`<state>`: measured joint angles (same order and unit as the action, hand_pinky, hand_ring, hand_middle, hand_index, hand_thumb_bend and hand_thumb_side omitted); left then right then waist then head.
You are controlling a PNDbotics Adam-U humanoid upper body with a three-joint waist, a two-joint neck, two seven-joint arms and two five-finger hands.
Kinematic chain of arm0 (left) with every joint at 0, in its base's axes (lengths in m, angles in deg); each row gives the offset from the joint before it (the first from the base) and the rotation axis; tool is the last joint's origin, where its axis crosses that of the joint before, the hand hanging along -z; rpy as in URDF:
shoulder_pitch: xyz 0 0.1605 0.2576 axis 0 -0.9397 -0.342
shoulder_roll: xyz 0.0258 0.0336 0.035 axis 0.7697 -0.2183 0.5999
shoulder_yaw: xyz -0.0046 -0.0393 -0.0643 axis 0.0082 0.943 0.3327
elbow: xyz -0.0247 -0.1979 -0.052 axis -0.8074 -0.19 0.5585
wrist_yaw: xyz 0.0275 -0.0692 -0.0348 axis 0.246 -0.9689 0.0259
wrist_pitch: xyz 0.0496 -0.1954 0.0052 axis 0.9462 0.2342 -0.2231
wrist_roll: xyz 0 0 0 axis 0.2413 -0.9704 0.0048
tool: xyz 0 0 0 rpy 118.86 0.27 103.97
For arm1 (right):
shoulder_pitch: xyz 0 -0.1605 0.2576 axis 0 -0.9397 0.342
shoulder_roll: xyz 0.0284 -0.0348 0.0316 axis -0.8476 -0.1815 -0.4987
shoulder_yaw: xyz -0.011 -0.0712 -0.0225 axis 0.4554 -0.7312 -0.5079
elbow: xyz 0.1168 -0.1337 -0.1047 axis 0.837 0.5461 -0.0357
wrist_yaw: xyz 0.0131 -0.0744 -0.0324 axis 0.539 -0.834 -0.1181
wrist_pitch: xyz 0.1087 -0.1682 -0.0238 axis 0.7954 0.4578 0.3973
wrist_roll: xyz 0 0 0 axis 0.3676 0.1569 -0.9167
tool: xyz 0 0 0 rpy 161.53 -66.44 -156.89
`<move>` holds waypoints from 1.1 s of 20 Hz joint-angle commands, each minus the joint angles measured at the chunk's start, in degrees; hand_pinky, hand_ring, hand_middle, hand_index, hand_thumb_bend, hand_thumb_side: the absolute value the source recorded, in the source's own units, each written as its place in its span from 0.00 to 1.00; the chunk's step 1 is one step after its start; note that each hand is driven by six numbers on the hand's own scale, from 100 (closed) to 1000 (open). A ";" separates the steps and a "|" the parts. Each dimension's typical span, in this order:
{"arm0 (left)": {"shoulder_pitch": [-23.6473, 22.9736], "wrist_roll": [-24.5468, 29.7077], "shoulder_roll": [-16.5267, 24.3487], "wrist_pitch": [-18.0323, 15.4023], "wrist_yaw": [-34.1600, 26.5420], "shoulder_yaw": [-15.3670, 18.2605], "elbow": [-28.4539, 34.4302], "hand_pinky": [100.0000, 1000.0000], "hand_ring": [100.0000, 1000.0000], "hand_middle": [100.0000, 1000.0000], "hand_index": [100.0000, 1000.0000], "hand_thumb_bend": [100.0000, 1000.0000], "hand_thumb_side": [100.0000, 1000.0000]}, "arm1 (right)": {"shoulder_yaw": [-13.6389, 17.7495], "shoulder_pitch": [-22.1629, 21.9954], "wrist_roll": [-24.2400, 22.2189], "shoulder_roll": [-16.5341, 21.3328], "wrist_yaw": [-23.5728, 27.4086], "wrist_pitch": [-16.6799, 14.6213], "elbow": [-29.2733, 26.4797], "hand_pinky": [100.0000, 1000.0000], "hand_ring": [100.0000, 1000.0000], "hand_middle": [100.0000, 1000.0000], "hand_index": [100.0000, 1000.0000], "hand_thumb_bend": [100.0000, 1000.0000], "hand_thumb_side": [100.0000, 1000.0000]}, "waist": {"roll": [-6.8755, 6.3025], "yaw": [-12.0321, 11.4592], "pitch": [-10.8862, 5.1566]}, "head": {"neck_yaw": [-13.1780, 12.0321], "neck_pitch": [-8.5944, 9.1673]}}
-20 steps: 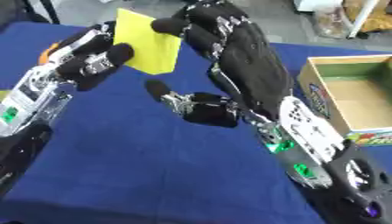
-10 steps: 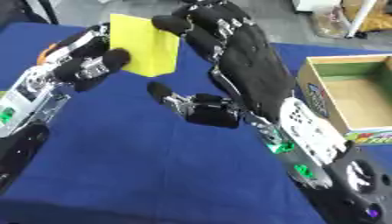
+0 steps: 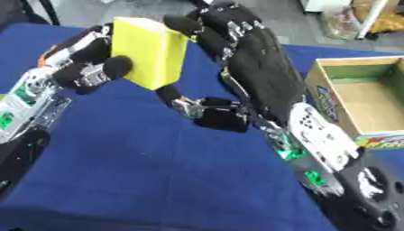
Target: Pick up the objects with one hand, pass them to the other hand, and then place them into the box on the other side of the table.
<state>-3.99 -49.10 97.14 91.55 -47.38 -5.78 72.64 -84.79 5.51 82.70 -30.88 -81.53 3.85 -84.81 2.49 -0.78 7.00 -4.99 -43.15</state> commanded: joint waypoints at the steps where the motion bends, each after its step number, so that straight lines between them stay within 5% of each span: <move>1: 0.47 0.44 1.49 -0.70 1.02 0.09 0.65 0.73 0.59 0.51 0.62 0.36 0.31 | 0.17 0.69 0.13 0.94 0.53 0.39 -0.48 0.70 0.62 0.59 0.82 0.38 0.32 | -0.30 0.08 -0.13 | 0.08 0.80; 9: 0.51 1.33 1.51 -1.48 2.16 -0.31 0.89 0.73 0.60 0.52 0.62 0.36 0.30 | -0.10 0.52 0.57 0.62 2.18 1.54 0.11 0.68 0.59 0.56 0.79 0.37 0.32 | -0.31 0.12 -0.07 | 0.16 0.73; 22: 0.75 1.57 1.05 -1.16 2.27 -0.55 0.19 0.73 0.62 0.56 0.66 0.39 0.33 | -0.35 0.12 5.23 0.65 6.44 3.35 0.90 0.62 0.53 0.48 0.55 0.21 0.17 | -0.29 0.31 0.01 | 0.13 0.67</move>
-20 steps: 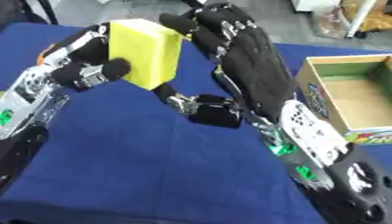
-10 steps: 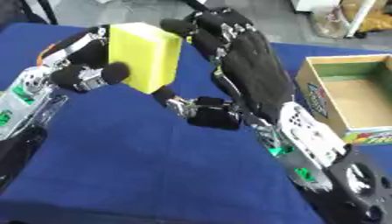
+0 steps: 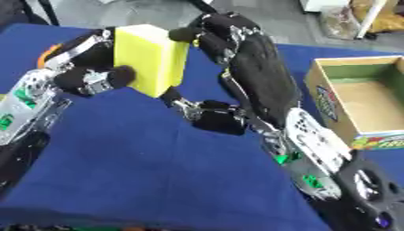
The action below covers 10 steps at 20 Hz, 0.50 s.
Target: Pick up the objects with one hand, pass them to the other hand, and then place them into the box on the other side of the table.
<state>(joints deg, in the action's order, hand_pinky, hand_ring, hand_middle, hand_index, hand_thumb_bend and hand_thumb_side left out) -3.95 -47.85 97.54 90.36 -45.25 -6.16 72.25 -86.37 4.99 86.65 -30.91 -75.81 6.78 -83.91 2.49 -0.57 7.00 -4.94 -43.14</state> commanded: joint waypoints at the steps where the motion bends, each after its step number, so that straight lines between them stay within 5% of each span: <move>1: 0.72 0.34 0.61 0.08 0.11 -0.15 0.57 0.73 0.63 0.57 0.67 0.39 0.34 | 1.24 0.60 1.72 0.72 0.86 0.42 0.06 0.61 0.52 0.48 0.54 0.21 0.17 | -0.28 0.13 0.02 | 0.10 0.63; 10: 0.56 1.13 1.09 -0.91 1.35 0.88 1.24 0.76 0.71 0.72 0.79 0.70 0.53 | 1.83 0.10 5.60 1.68 1.81 0.01 -0.18 0.59 0.49 0.45 0.49 0.19 0.12 | -0.20 0.25 0.02 | 0.30 0.59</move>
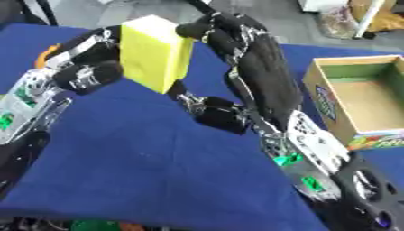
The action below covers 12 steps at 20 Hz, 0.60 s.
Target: Pick up the objects with one hand, pass them to the other hand, and then place them into the box on the other side of the table.
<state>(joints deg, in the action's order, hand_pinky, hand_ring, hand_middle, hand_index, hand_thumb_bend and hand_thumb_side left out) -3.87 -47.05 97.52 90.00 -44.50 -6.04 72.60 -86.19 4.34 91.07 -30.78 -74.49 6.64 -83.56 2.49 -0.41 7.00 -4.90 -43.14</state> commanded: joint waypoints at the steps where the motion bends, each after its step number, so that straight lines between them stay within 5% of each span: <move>1: 0.45 0.35 1.20 -0.78 0.59 0.99 0.99 0.76 0.72 0.73 0.80 0.71 0.54 | 1.79 0.65 1.43 1.75 0.56 0.10 -0.61 0.59 0.49 0.45 0.49 0.19 0.12 | -0.17 0.09 0.00 | 0.29 0.62; 7: 0.32 0.66 1.92 -1.71 -0.14 2.47 1.35 0.76 0.73 0.74 0.80 0.73 0.58 | 3.27 -0.22 3.10 4.03 1.64 0.68 -1.68 0.59 0.49 0.45 0.48 0.20 0.12 | 0.13 0.17 -0.20 | 0.27 0.80; 12: 0.17 -0.23 2.48 -2.30 -0.29 3.87 1.29 0.76 0.72 0.73 0.79 0.73 0.57 | 6.31 -2.41 4.78 7.57 5.17 4.16 -2.43 0.59 0.49 0.45 0.49 0.21 0.11 | 0.36 0.28 -0.31 | 0.21 1.06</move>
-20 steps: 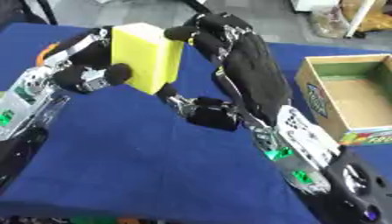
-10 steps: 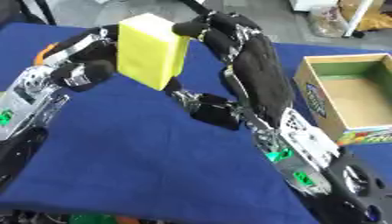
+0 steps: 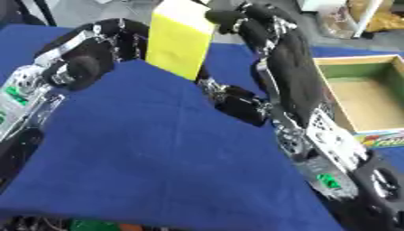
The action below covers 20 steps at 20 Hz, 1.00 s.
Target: Pick up the objects with one hand, pass them to the other hand, and then place them into the box on the other side of the table.
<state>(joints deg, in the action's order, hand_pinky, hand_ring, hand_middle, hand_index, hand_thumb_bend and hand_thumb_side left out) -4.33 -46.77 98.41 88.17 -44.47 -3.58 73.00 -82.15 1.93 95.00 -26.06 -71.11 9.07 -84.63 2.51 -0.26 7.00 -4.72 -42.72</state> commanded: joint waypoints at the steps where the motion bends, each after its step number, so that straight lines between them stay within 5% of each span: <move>1: 0.62 -0.76 1.68 -0.60 -0.32 1.64 0.93 0.76 0.72 0.73 0.79 0.73 0.57 | 3.00 -0.53 1.17 3.71 2.50 2.57 -1.41 0.59 0.49 0.45 0.49 0.21 0.11 | 0.36 0.15 -0.32 | 0.05 0.70; 11: -0.07 -2.02 2.10 -1.03 -1.14 2.97 1.68 0.76 0.71 0.71 0.76 0.73 0.57 | 12.90 -7.33 6.59 8.97 12.46 12.97 6.76 0.57 0.49 0.45 0.51 0.23 0.11 | 0.25 0.56 -0.34 | 0.03 1.08; 16: -0.78 -1.75 2.11 -0.79 -1.13 2.99 1.61 0.75 0.71 0.70 0.76 0.73 0.57 | 18.09 -7.61 7.28 9.61 17.55 16.79 15.79 0.57 0.49 0.46 0.53 0.19 0.06 | 0.24 0.62 -0.46 | 0.02 1.19; 20: -1.22 -1.42 1.96 -0.63 -1.02 2.85 1.60 0.75 0.71 0.70 0.76 0.72 0.57 | 20.46 -5.30 4.43 9.98 22.21 18.10 25.69 0.58 0.52 0.48 0.57 0.24 0.14 | 0.21 0.43 -0.60 | -0.15 1.07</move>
<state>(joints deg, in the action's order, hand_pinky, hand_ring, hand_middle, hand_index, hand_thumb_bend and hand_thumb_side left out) -6.15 -48.31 99.12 87.44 -45.48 -1.38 73.70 -63.14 -4.46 100.20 -18.27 -50.34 26.75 -61.18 2.51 0.21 7.00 -4.77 -42.18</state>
